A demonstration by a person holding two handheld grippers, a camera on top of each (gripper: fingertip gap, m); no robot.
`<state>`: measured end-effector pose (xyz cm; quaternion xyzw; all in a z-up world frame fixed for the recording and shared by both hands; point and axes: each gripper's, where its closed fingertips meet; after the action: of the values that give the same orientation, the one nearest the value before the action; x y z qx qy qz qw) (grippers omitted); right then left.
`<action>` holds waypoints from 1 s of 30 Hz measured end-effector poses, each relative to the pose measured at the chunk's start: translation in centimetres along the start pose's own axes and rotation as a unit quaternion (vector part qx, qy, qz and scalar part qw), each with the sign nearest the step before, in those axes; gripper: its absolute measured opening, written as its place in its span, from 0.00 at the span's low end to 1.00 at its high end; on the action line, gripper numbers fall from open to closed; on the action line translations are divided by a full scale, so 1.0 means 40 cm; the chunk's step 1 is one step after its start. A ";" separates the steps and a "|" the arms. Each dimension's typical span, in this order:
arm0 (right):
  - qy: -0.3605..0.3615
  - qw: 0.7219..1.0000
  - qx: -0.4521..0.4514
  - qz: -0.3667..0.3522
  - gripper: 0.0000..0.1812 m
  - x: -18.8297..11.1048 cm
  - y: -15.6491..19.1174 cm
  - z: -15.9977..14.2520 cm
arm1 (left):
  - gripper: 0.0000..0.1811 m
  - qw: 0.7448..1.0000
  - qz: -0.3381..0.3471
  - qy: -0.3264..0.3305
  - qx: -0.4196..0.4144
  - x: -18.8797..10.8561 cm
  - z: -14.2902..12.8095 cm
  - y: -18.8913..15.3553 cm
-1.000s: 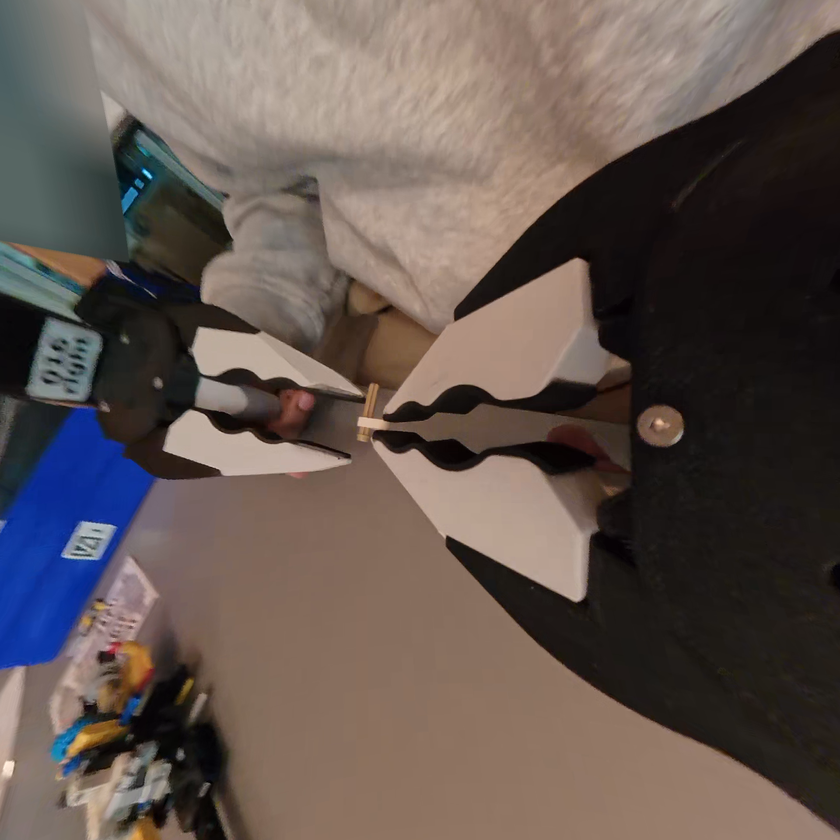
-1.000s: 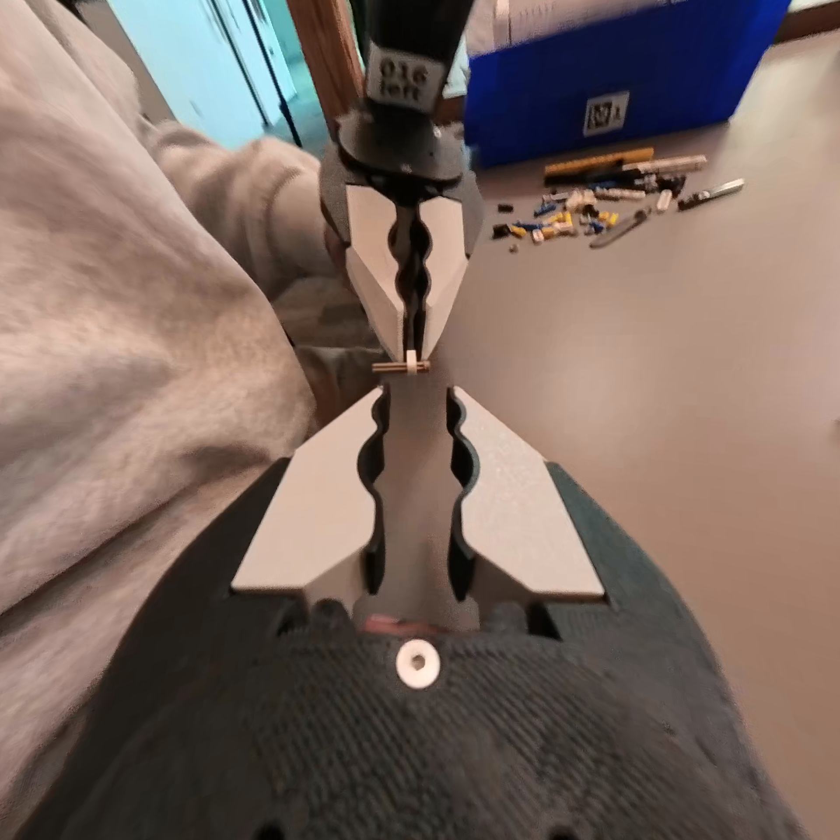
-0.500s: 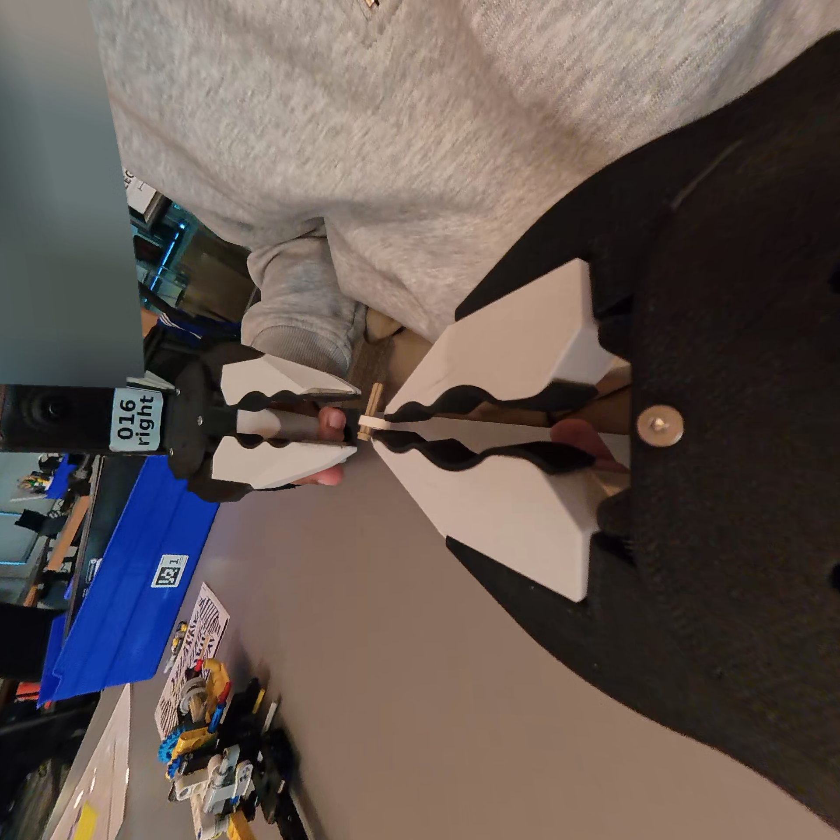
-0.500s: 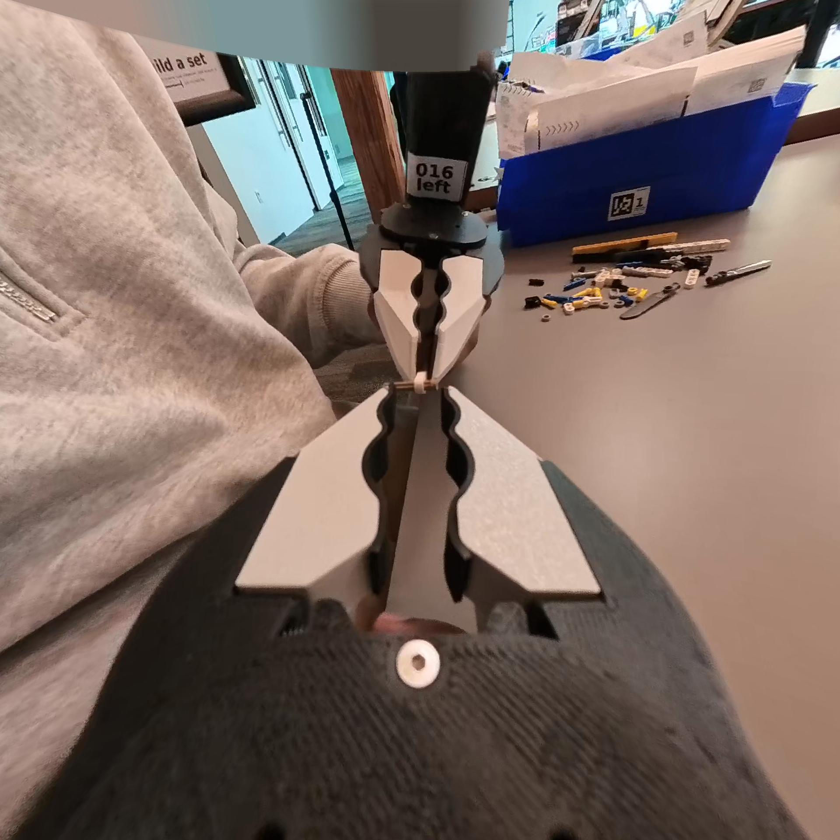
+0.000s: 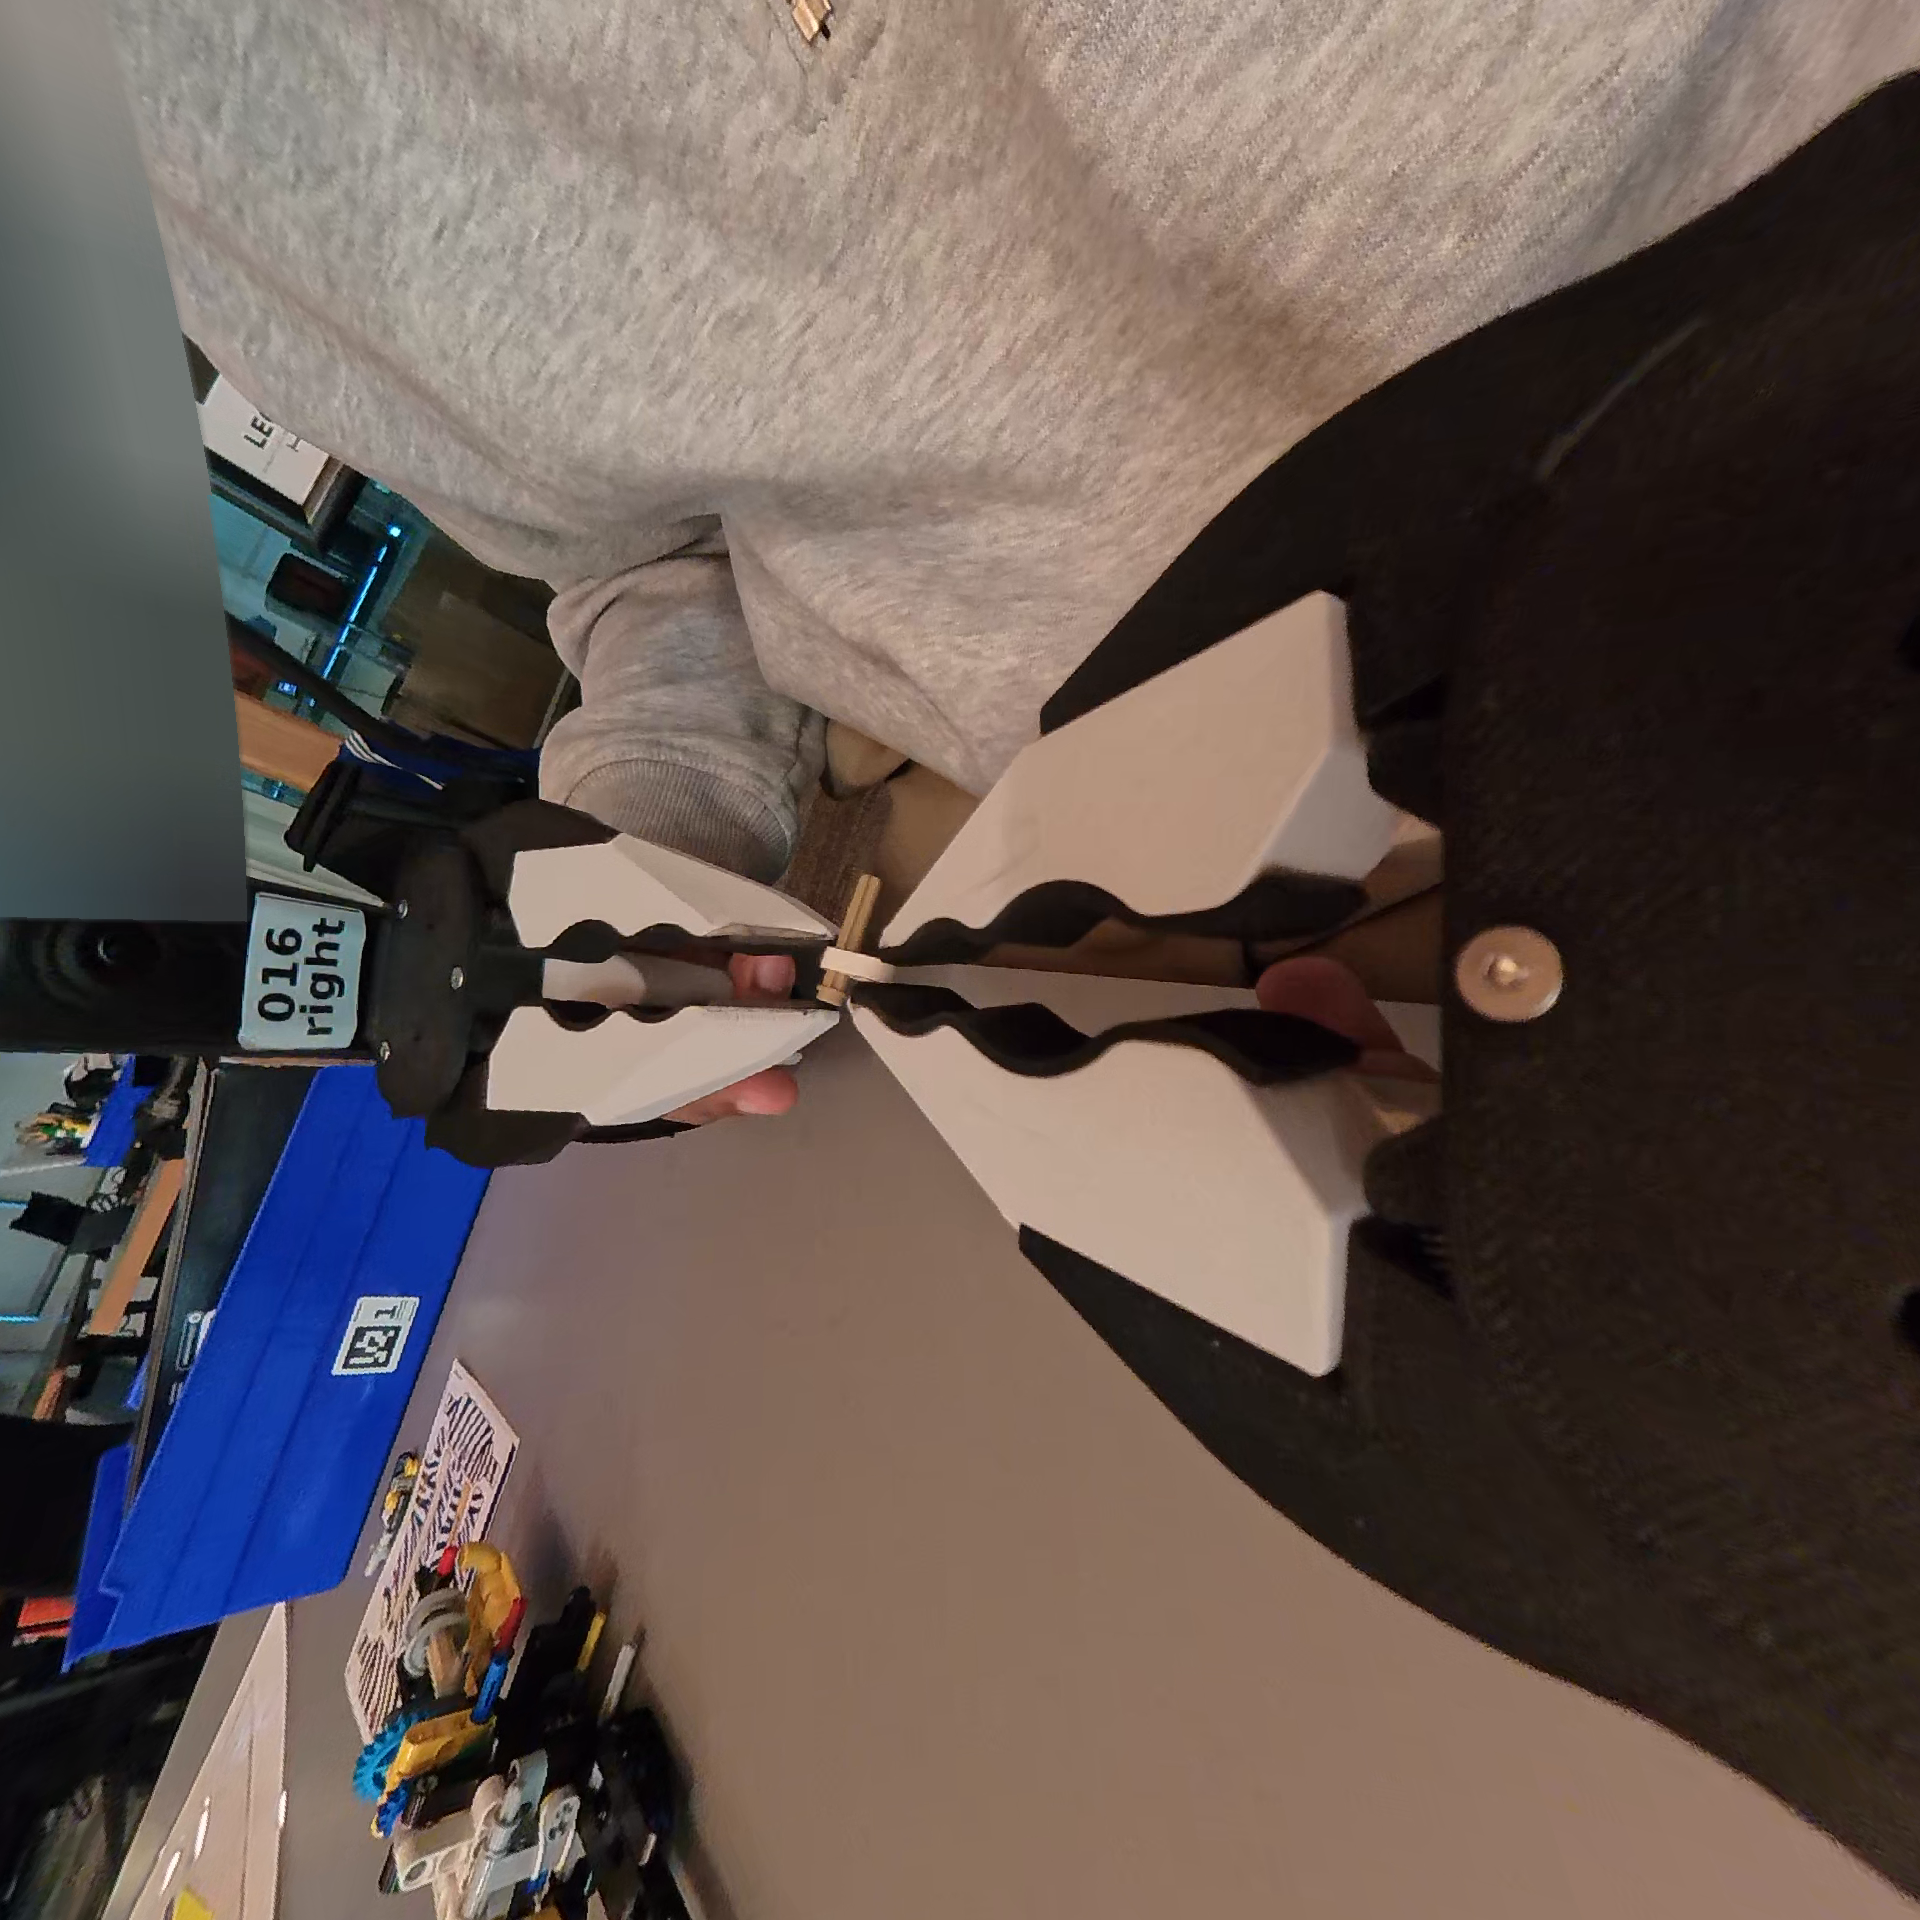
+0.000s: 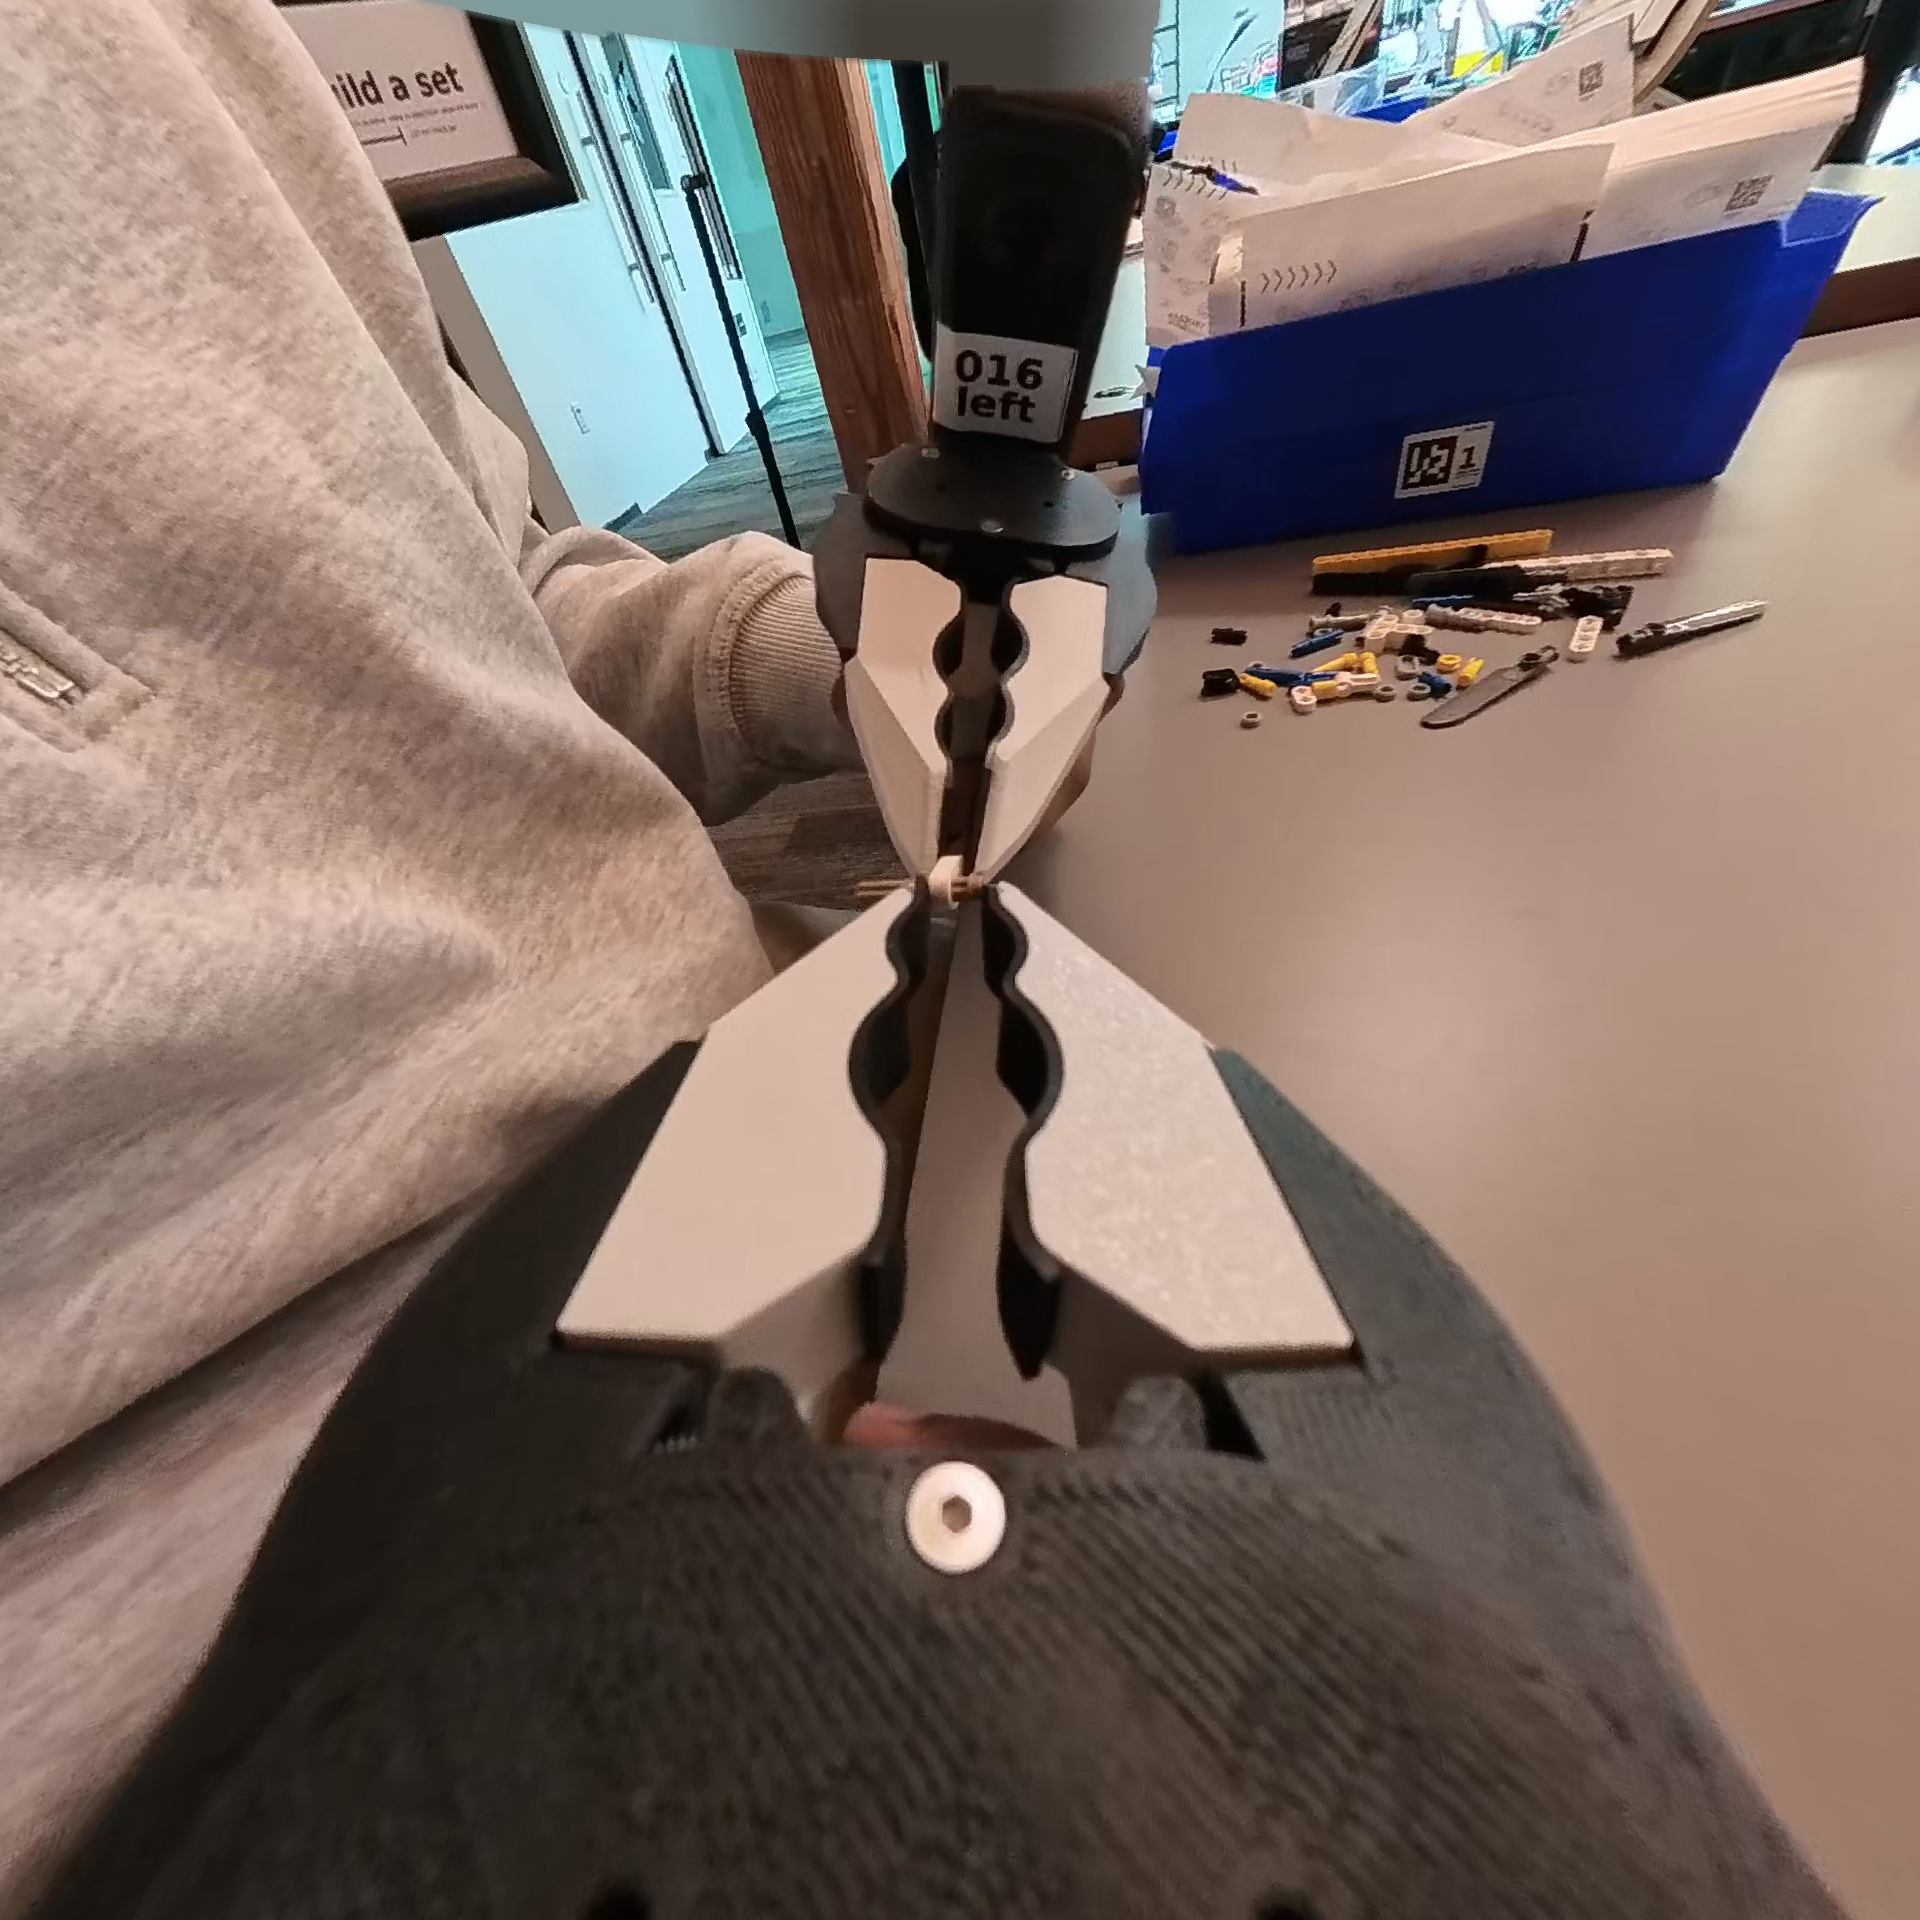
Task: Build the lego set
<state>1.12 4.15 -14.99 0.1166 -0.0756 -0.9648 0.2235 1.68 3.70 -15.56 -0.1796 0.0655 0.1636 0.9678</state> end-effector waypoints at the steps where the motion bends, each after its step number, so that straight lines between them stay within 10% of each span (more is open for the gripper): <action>1: 0.000 1.000 -0.002 0.000 0.05 0.000 0.001 0.000 | 0.01 1.000 -0.001 0.001 0.000 0.000 0.000 -0.001; 30: 0.044 0.998 -0.024 -0.032 0.04 0.003 -0.015 -0.025 | 0.00 1.000 0.022 0.006 -0.019 -0.001 -0.005 0.022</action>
<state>1.01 4.54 -16.10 0.1564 -0.0391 -0.9668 0.1982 1.33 4.39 -16.02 -0.1971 0.0720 0.1846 0.9601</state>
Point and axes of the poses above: each gripper's, where its closed fingertips meet, x out along the fingers, z out of its top, y = z × x across the jaws, and after that the axes turned 1 degree about y, right-handed
